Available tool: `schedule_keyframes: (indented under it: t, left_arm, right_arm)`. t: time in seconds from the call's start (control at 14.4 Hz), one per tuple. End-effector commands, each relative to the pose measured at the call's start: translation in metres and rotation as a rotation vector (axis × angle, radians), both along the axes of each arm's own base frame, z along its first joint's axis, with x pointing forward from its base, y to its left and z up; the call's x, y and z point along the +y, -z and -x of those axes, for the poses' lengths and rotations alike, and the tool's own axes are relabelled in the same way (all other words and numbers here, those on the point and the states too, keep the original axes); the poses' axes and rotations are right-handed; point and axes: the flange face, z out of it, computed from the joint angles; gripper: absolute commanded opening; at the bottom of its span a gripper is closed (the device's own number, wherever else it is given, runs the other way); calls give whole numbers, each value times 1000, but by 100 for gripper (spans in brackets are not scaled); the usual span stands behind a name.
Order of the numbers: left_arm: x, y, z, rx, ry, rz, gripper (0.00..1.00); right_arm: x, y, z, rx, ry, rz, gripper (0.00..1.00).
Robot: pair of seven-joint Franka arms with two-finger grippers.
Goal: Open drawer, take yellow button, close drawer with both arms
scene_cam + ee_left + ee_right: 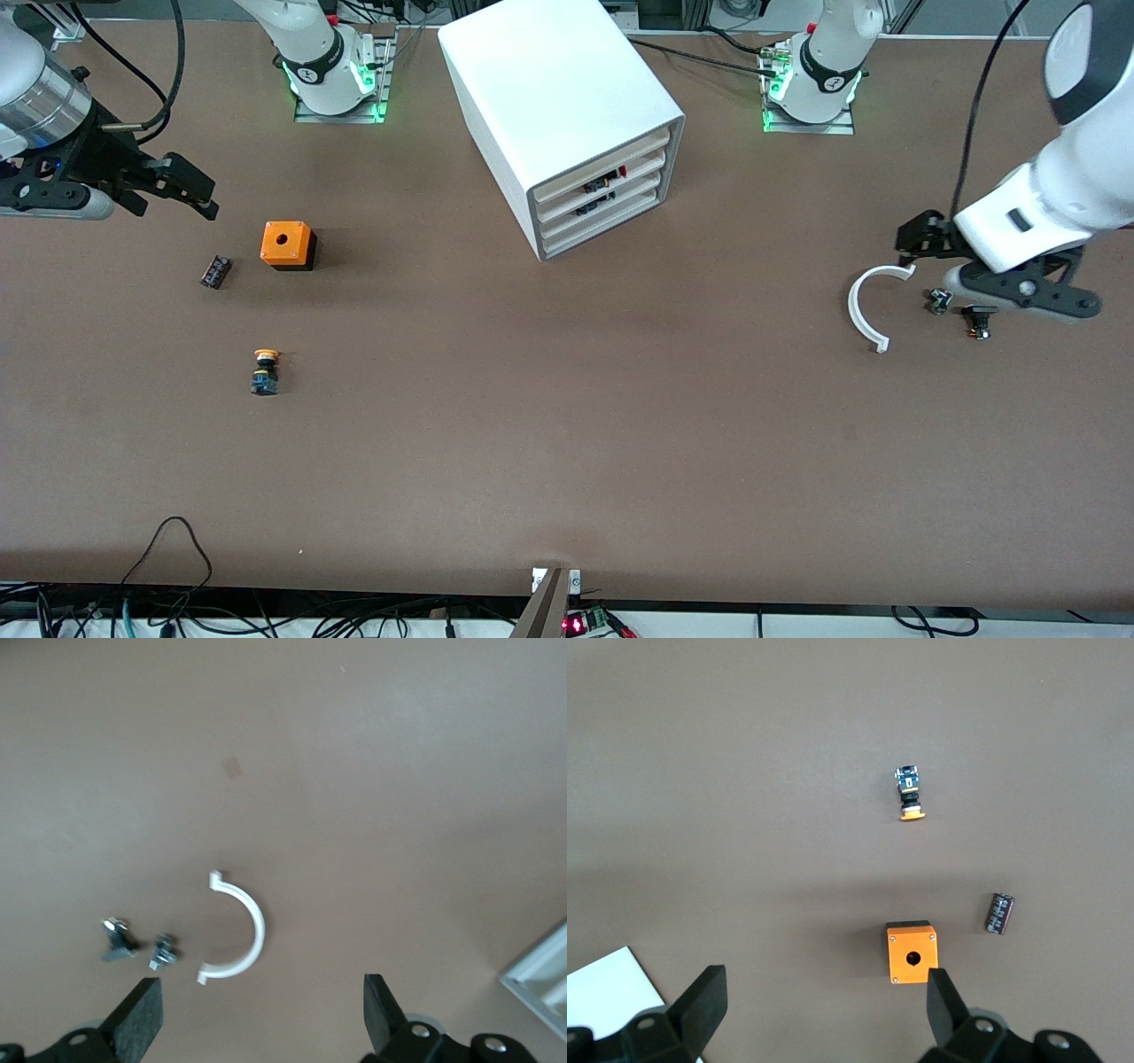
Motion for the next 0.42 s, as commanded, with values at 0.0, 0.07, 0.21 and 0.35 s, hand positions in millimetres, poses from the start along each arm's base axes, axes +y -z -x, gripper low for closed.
schedule_keyframes:
  t: [0.0,0.07,0.21,0.35]
  left_arm:
    - [13,-8,38,-82,16,12,100]
    - [21,-12,39,-100,-3,13,100]
    - [21,-11,43,-68,-7,10,100]
    - [20,-13,41,-28,-10,7,100]
  right_arm:
    - [-1,-5,-6,1,-12,13,100]
    - [-2,-6,-8,-2,-14,13,100]
    - [-1,-12,-11,-13,-19,12,100]
    - [-1,-14,-12,-18,-19,11,100]
